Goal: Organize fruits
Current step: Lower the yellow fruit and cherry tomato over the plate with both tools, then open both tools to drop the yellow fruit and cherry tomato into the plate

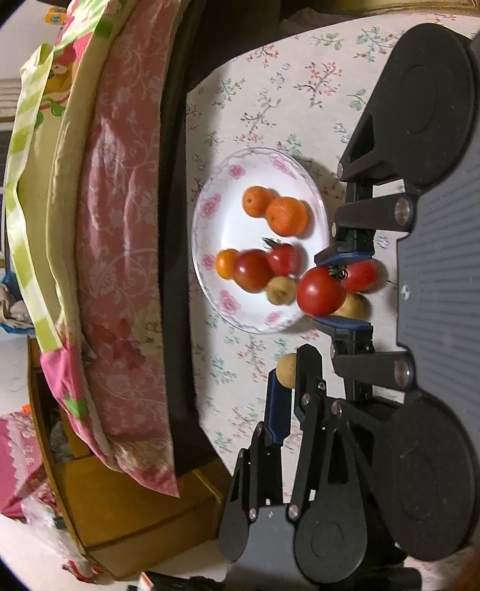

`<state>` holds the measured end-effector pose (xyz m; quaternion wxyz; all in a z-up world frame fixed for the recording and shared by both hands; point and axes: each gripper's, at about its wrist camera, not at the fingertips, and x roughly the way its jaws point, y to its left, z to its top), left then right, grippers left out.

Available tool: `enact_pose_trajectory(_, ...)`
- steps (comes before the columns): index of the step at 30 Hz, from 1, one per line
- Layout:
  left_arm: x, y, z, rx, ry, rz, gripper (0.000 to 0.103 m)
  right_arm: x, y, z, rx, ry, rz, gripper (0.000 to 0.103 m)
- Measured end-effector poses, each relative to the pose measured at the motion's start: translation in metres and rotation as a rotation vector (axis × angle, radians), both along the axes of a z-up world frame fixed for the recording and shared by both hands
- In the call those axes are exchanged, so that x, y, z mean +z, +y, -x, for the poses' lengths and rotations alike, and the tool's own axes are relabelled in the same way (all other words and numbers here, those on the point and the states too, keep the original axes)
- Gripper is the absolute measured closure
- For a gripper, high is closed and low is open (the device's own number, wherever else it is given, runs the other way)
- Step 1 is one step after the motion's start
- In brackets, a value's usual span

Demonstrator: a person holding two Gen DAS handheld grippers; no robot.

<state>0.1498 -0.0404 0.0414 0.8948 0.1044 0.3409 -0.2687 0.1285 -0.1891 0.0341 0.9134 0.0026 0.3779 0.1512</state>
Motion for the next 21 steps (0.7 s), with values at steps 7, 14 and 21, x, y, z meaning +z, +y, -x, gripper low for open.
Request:
enact_pose_trajectory(7, 0.004, -0.016, -0.032, 0.017, -0.035, 0.024, 0.072, 0.004, -0.018, -0.03, -0.057, -0.025, -0.031, 0.075)
enact_pose_trajectory(14, -0.001, -0.036, -0.063, -0.009, -0.053, 0.027, 0.072, -0.001, -0.041, -0.063, -0.118, -0.018, -0.061, 0.074)
enact_pose_trajectory(21, -0.007, -0.045, -0.079, -0.028, -0.066, 0.004, 0.072, -0.012, -0.054, -0.082, -0.147, 0.015, -0.103, 0.074)
